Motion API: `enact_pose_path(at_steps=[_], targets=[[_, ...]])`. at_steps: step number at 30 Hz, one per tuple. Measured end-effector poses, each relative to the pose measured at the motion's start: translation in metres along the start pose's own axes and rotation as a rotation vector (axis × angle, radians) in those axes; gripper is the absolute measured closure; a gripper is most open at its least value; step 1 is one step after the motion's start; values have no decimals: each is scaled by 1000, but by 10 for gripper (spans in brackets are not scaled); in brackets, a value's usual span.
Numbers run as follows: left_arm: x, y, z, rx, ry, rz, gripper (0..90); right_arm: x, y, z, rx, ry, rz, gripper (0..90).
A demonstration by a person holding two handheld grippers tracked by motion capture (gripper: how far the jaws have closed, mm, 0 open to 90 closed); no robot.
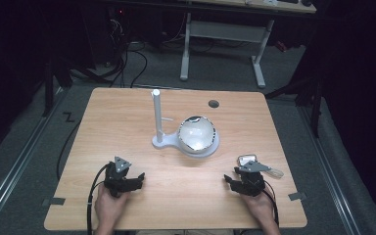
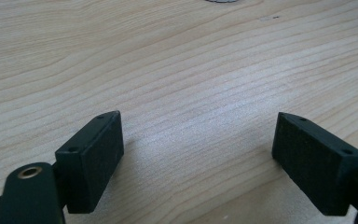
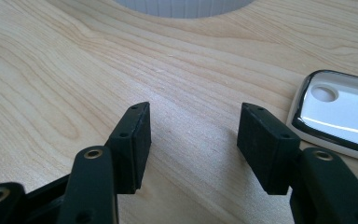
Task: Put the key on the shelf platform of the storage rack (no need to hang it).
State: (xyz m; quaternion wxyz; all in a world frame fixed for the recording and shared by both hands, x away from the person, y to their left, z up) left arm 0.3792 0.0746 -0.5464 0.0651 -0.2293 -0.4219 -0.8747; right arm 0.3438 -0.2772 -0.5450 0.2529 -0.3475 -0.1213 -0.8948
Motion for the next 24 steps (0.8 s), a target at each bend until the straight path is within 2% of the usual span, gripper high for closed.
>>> enact_pose_path(at_steps=[4, 12, 15, 24], targets=[[0, 0, 0, -4, -1, -1, 168, 0, 1, 0, -11, 2, 7, 472], [0, 0, 0, -4, -1, -1, 168, 1, 5, 0, -51, 11, -9, 556], [0, 0, 0, -5, -2, -2, 168, 1, 8, 0, -67, 15, -25, 561], [0, 0, 0, -6, -2, -3, 168, 15, 17, 1, -80, 63, -25, 603]])
Point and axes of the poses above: each handheld gripper's, and its own axes: x roughly backward along the jaws, z roughly out of its top, y roughly to its right, the point moved 2 cm from there along -x, roughly forward along the jaws, and after that the axes turned 2 degrees about x, right-handed, at the moved point
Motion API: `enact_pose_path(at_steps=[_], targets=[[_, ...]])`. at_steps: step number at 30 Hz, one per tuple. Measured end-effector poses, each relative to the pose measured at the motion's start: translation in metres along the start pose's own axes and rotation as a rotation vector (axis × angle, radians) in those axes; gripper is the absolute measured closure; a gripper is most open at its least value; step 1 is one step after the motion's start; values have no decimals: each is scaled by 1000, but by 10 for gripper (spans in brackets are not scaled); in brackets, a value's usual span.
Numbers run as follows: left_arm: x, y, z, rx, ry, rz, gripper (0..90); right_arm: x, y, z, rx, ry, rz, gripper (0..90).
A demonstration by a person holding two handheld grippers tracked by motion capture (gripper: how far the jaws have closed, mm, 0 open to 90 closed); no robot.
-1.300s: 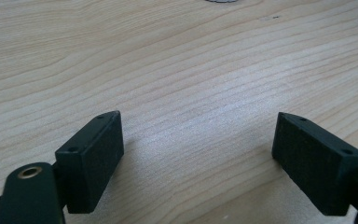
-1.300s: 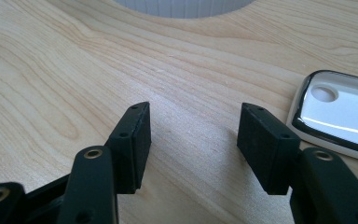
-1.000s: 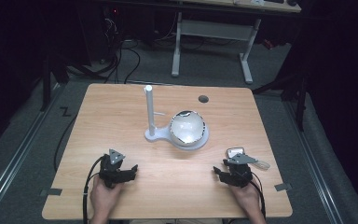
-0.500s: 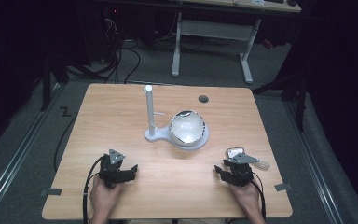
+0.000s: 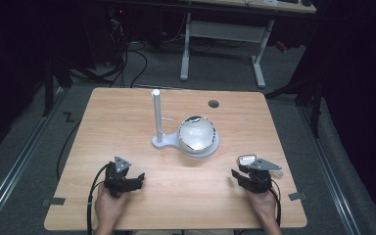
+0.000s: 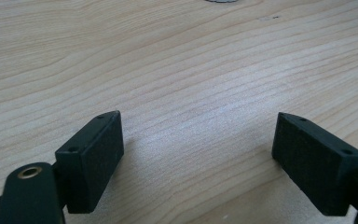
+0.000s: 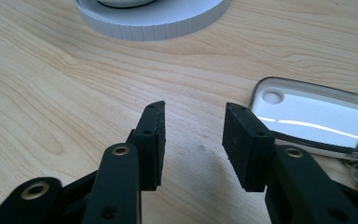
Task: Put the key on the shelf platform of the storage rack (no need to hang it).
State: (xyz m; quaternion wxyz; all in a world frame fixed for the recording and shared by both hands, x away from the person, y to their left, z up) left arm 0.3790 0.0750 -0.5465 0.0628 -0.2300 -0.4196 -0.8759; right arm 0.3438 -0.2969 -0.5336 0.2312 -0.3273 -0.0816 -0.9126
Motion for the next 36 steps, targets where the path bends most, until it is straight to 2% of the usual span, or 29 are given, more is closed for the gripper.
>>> enact_pose_path(at_steps=[3, 7, 14, 17, 27, 36], targets=[[0, 0, 0, -7, -1, -3, 168, 4, 4, -1, -10, 3, -3, 618], [0, 0, 0, -9, -1, -4, 168, 13, 9, 1, 1, 29, -20, 644], [0, 0, 0, -9, -1, -4, 168, 24, 26, 3, -36, 43, -56, 652], [0, 0, 0, -8, -2, -5, 168, 27, 32, 1, -64, 35, -70, 657], [0, 0, 0, -10, -3, -6, 168, 35, 53, -5, -107, 34, -120, 660], [0, 0, 0, -9, -1, -5, 168, 36, 69, -10, -126, 9, -145, 659]])
Point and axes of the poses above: each handheld gripper's, and its own axes: x roughly backward along the jaws, z roughly out of its top, y roughly to its right, the point moved 2 cm from there along -x, roughly forward along the jaws, and after that the axes turned 2 degrees about x, right-handed, at the moved point
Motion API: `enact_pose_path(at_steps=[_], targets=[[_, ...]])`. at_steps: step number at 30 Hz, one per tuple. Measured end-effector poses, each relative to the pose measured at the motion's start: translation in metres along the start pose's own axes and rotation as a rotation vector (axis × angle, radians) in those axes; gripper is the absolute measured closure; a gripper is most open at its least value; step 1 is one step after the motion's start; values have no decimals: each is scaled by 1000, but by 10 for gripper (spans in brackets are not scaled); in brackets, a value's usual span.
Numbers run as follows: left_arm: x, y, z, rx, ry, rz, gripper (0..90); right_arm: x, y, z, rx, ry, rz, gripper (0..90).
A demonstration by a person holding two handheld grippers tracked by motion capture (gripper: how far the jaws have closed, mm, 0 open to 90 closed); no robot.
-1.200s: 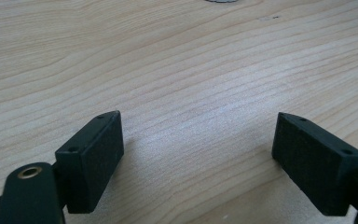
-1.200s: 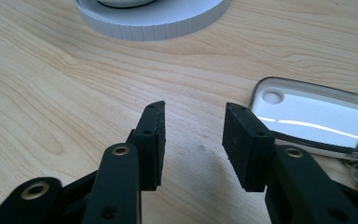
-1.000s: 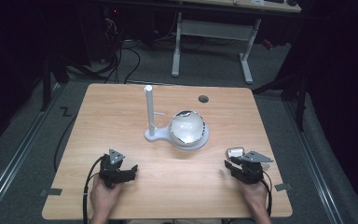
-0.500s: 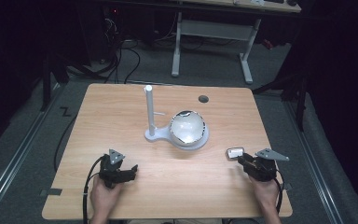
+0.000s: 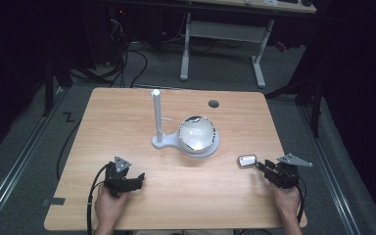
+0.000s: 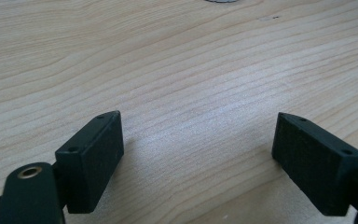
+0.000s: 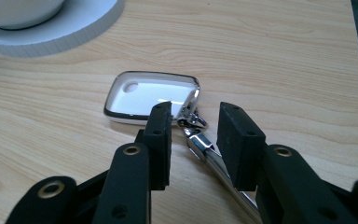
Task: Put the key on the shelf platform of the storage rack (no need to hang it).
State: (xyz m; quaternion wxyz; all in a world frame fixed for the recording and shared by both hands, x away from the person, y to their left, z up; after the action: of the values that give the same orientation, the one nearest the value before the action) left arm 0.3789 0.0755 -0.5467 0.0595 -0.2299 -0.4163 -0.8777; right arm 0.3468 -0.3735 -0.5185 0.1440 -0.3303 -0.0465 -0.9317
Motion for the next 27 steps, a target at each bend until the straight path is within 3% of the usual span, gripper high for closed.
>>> enact_pose_path(at_steps=[19, 27], targets=[[0, 0, 0, 0, 0, 0, 168, -19, 5, -4, 7, -61, 1, 644], [0, 0, 0, 0, 0, 0, 168, -26, 1, -5, 42, -95, 12, 729]])
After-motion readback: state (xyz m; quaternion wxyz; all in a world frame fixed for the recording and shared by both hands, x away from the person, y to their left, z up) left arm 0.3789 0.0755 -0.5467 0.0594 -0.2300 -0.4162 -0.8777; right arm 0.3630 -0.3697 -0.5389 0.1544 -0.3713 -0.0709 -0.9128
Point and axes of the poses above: each handheld gripper's, and its own axes: x roughly backward along the jaws, z roughly out of its top, y roughly to its right, the point moved 2 cm from there along -x, roughly forward along the jaws, and after that the axes turned 2 degrees about x, right-handed, at the moved point
